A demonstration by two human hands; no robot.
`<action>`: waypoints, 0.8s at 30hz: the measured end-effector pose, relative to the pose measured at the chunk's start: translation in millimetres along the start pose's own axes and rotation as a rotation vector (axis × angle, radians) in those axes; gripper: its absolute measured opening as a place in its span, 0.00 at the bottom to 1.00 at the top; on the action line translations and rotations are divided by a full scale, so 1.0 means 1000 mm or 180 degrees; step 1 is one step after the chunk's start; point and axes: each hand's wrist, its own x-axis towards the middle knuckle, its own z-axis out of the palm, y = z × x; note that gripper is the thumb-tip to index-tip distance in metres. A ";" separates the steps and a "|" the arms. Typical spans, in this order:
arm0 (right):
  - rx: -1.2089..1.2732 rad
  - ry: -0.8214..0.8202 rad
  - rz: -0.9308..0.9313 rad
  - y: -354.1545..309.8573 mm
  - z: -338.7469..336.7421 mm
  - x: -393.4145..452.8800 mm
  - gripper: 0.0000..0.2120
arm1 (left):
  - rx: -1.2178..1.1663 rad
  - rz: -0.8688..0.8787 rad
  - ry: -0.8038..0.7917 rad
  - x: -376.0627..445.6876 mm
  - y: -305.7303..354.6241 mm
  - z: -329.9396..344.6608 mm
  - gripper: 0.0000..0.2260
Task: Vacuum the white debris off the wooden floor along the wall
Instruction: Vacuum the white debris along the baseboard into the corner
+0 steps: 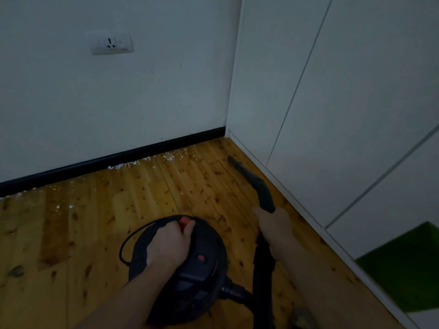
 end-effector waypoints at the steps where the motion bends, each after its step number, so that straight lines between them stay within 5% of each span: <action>1: 0.0077 -0.0015 0.0020 -0.003 0.002 0.005 0.13 | 0.0024 -0.0033 0.0007 0.003 0.003 0.000 0.26; 5: 0.0094 0.0173 0.0098 -0.007 0.006 0.028 0.29 | 0.0144 -0.0051 0.0015 0.010 0.008 -0.002 0.24; 20: -0.0382 -0.0457 -0.0243 -0.022 0.057 0.049 0.31 | 0.0344 -0.0333 0.0415 0.008 -0.010 -0.016 0.21; 24: -0.0366 -0.0635 -0.0097 -0.021 0.069 0.045 0.39 | 0.0375 -0.0480 0.0487 0.005 -0.024 -0.027 0.21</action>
